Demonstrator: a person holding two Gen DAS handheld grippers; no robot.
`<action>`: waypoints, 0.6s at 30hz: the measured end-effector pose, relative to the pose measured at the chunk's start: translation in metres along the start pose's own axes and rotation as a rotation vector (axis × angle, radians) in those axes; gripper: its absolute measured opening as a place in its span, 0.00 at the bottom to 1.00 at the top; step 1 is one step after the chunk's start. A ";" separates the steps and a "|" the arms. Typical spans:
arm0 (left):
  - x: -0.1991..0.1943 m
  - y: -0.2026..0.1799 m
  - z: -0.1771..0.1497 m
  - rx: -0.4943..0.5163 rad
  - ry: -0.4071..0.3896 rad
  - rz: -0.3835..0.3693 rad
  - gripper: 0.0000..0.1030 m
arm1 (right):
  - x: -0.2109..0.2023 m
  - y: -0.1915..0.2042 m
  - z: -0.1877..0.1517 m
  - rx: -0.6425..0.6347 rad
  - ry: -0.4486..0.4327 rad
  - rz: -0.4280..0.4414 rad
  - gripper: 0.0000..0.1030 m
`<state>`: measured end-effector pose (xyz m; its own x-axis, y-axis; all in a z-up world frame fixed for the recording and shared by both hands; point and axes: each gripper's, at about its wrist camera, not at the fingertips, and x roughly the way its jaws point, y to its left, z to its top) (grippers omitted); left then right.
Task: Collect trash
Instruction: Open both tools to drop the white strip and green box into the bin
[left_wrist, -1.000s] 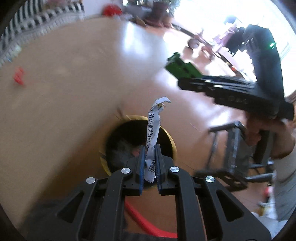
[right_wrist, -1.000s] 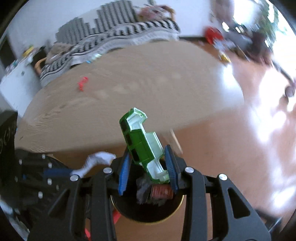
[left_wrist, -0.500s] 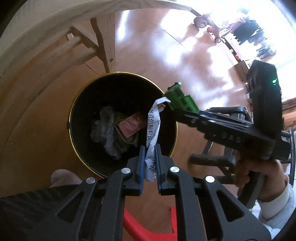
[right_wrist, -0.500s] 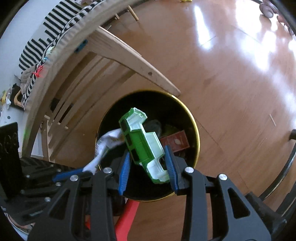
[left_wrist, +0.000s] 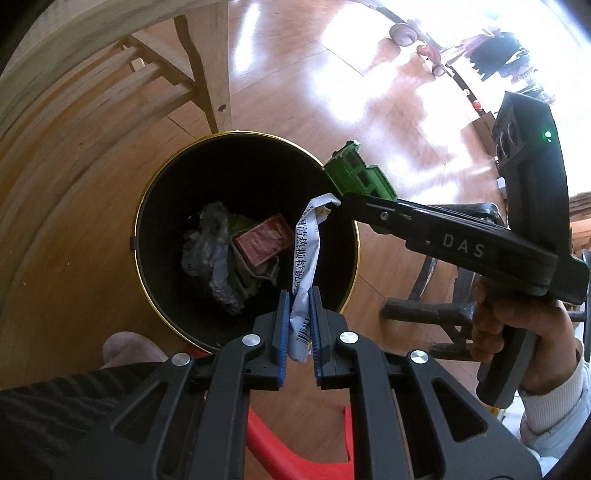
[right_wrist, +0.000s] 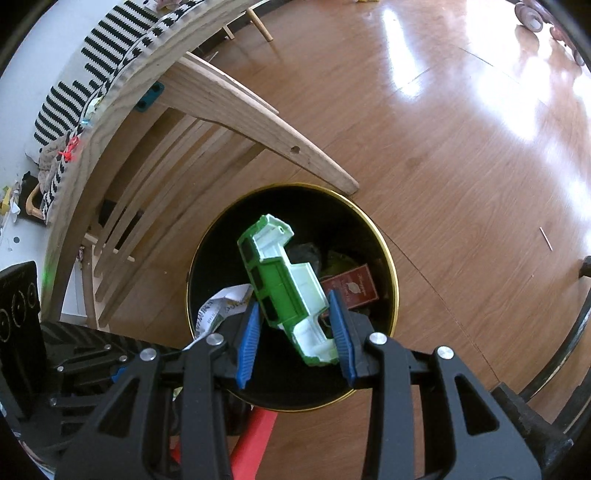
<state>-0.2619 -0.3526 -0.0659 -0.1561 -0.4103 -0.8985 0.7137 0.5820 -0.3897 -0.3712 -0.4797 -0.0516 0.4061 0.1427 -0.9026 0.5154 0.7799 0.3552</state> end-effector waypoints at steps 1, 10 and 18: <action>0.000 0.000 0.000 0.001 0.000 -0.001 0.09 | 0.000 -0.001 0.000 0.002 0.001 0.002 0.35; 0.010 -0.005 -0.002 0.009 0.033 0.090 0.94 | -0.003 -0.019 0.005 0.141 -0.018 0.039 0.93; -0.052 -0.015 -0.003 0.027 -0.185 0.047 0.94 | -0.043 -0.003 0.013 0.029 -0.176 -0.157 0.93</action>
<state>-0.2665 -0.3381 -0.0144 0.0045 -0.5068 -0.8621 0.7360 0.5853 -0.3402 -0.3807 -0.4955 -0.0102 0.4434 -0.0889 -0.8919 0.6026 0.7662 0.2232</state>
